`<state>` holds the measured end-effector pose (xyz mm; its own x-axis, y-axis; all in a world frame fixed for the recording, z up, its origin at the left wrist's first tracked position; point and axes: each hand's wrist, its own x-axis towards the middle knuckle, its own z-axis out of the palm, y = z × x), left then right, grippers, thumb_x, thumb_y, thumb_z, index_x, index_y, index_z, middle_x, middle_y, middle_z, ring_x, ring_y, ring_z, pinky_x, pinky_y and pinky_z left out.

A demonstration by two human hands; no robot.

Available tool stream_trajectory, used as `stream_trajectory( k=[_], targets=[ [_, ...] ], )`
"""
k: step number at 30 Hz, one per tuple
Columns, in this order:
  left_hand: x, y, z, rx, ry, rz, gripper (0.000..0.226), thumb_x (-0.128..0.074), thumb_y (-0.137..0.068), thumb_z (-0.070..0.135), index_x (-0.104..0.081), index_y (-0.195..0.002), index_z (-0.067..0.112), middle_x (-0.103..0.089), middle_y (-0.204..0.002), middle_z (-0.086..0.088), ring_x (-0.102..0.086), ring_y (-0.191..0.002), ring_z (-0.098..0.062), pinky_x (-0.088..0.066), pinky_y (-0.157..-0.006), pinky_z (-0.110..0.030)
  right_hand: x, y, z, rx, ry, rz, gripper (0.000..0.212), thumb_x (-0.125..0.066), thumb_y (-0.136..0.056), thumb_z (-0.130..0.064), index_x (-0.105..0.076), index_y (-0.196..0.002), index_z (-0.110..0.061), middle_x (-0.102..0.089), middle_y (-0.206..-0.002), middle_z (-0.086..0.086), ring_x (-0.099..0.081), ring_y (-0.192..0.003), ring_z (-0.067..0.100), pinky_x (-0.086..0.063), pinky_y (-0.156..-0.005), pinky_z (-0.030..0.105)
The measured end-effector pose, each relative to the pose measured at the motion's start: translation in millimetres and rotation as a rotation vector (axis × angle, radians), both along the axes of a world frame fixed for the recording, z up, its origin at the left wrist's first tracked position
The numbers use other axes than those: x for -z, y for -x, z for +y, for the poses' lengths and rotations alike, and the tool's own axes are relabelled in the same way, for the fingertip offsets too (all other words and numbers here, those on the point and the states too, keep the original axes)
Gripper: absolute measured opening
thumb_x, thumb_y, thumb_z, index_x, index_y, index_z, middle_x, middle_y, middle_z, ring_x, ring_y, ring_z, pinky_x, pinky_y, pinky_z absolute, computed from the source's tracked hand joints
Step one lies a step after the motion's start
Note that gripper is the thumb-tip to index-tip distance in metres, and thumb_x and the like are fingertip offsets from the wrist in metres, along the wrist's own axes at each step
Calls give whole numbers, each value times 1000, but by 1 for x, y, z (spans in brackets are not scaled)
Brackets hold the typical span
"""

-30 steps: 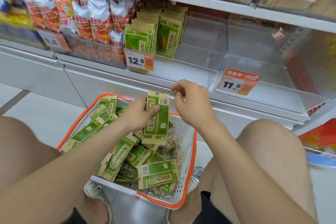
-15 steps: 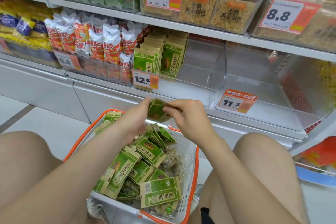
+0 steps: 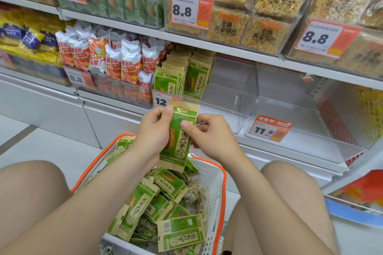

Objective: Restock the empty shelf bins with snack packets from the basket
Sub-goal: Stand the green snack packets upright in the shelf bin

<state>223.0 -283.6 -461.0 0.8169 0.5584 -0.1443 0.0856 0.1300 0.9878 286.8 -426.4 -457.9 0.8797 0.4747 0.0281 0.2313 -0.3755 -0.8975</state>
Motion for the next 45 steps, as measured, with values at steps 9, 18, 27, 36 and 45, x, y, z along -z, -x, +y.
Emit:
stream_trajectory(
  k=[9,18,27,36,45],
  targets=[
    [-34,-37,13,4,6,23,44,-45,-112,37,-70,-106,1,-75,-104,-26,-74,-93,-33,-58,-94,-61,-47,-42,21,-11,172,-224,46,-67,-84,-55,-71,-78,-10,-75,-69,8,-75,-72,33,-62,-74,53],
    [-60,-105,33,-13,-721,183,38,-50,-100,28,-52,-136,18,-45,-142,-13,-43,-133,-36,-37,-113,-49,-69,-99,41,294,74,-512,12,-56,-106,-24,-54,-96,-17,-59,-77,-5,-51,-74,23,-27,-63,33],
    [-37,-135,45,-114,-1086,238,81,-88,-66,41,-41,-130,22,-34,-142,-12,-33,-131,-39,-31,-108,-53,-51,-130,45,140,293,-556,17,-57,-104,-13,-42,-104,-21,-61,-101,6,-55,-89,31,-39,-67,39],
    [-7,-129,69,-114,-1156,261,92,-91,-69,44,-40,-143,23,-31,-152,-13,-33,-138,-41,-37,-108,-59,-28,-137,70,307,408,-355,27,-56,-105,-15,-48,-130,-13,-53,-98,10,-49,-86,33,-39,-71,39],
    [-4,-131,69,-132,-1221,241,92,-87,-75,45,-33,-146,19,-37,-144,-17,-39,-129,-43,-45,-100,-56,-18,-181,73,460,229,-70,29,-62,-100,-17,-58,-128,-9,-59,-133,17,-60,-117,39,-50,-94,38]
  ],
)
